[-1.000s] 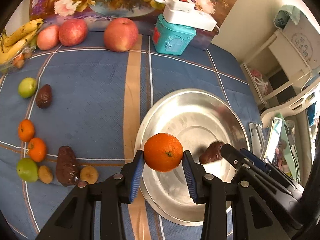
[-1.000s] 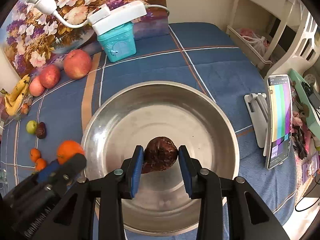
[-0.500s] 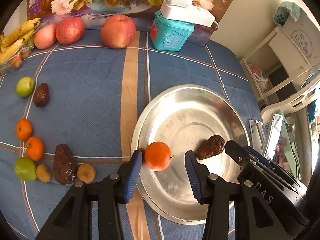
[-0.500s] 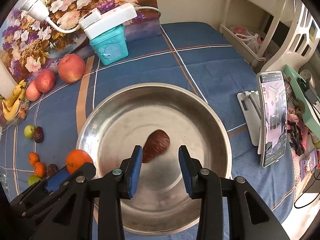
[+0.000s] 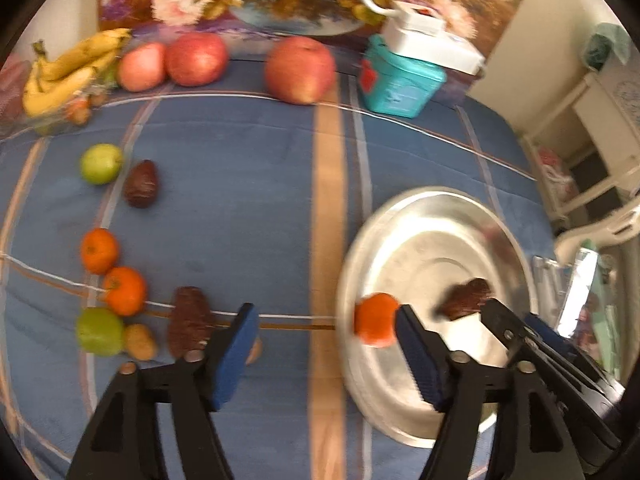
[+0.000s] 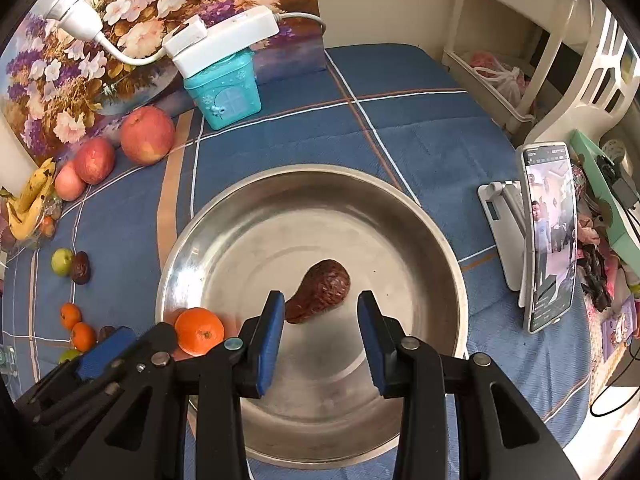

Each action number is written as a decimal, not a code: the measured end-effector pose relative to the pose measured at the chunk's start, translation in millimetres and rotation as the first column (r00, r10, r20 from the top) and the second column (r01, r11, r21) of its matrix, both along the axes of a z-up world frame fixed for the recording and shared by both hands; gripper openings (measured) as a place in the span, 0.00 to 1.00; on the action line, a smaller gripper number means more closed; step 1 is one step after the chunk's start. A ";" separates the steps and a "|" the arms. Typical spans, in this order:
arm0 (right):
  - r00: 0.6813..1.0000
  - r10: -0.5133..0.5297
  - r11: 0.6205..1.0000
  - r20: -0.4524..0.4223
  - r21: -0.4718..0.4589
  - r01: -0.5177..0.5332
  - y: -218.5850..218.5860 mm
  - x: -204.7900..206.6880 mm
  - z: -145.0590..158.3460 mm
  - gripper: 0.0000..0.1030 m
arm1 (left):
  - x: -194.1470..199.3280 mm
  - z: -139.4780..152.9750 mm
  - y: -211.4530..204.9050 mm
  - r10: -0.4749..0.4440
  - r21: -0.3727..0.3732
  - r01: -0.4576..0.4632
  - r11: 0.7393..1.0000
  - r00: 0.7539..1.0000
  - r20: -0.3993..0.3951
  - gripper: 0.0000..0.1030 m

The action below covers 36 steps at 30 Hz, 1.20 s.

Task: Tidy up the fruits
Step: 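Lower the orange into the steel plate and open the left tool, then move both open tools back over the fruit row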

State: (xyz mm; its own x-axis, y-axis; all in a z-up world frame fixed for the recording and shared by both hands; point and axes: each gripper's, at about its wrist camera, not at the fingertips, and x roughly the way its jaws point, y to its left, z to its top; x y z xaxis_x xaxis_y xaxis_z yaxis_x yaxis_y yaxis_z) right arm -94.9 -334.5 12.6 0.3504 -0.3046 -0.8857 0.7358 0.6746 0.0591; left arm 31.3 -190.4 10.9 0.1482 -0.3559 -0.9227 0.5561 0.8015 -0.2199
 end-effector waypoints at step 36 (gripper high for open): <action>0.993 0.121 0.992 0.007 -0.041 -0.121 51.0 23.0 -7.2 0.92 | 37.4 31.0 99.9 0.113 0.090 -0.135 0.987 0.969 0.218 1.00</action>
State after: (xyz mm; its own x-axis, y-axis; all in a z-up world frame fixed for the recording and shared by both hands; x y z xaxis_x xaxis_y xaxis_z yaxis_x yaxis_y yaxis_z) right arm -71.8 -283.5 5.4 0.3957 -0.2949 -0.8698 0.6480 0.7608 0.0369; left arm 68.7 -90.5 41.9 0.3806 -0.2272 -0.8964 0.4759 0.8793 -0.0208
